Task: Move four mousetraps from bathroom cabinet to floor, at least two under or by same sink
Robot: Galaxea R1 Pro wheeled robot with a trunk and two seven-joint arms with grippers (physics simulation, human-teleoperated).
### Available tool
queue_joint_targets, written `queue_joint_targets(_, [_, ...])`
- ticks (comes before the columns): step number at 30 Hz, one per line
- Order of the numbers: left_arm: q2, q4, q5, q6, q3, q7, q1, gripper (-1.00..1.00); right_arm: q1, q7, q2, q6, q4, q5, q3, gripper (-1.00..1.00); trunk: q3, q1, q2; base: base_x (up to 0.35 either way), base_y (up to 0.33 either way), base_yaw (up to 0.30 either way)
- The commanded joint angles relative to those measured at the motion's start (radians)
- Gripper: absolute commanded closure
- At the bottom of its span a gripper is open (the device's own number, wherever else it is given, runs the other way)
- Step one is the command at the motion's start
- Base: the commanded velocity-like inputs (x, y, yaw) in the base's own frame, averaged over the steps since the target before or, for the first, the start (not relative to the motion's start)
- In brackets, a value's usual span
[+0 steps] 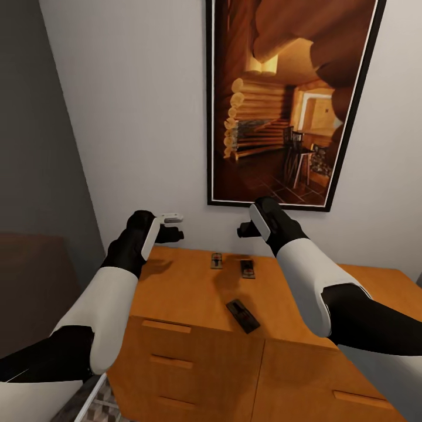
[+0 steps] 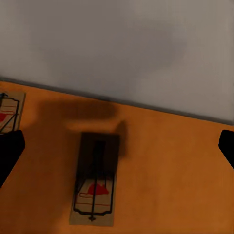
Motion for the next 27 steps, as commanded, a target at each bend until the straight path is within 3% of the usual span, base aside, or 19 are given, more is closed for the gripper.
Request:
queue_joint_targets(1, [-0.001, -0.001, 0.001, 0.004, 0.003, 0.004, -0.001, -1.0, -0.001, -0.01, 0.0, 0.003, -0.001, -0.01, 0.002, -1.0, -0.001, 0.0, -0.001, 0.0, 0.041, 0.0])
queue_joint_targets(9, [-0.001, -0.002, 0.002, 0.004, 0.003, 0.004, -0.001, -1.0, -0.001, -0.01, 0.0, 0.003, -0.001, -0.007, 0.002, -1.0, -0.001, 0.0, -0.001, 0.0, 0.124, 0.0])
queue_joint_targets(22, [-0.001, -0.001, 0.001, 0.004, 0.003, 0.004, -0.001, -1.0, -0.001, -0.011, 0.0, 0.003, 0.007, -0.011, 0.002, -1.0, -0.001, 0.0, -0.001, 0.0, 0.009, 0.0])
queue_joint_targets(27, [-0.001, -0.001, 0.002, 0.004, 0.003, 0.002, -0.001, -1.0, -0.001, -0.012, -0.003, 0.003, 0.076, -0.01, 0.001, -1.0, -0.001, 0.0, -0.001, 0.0, 0.0, 0.0])
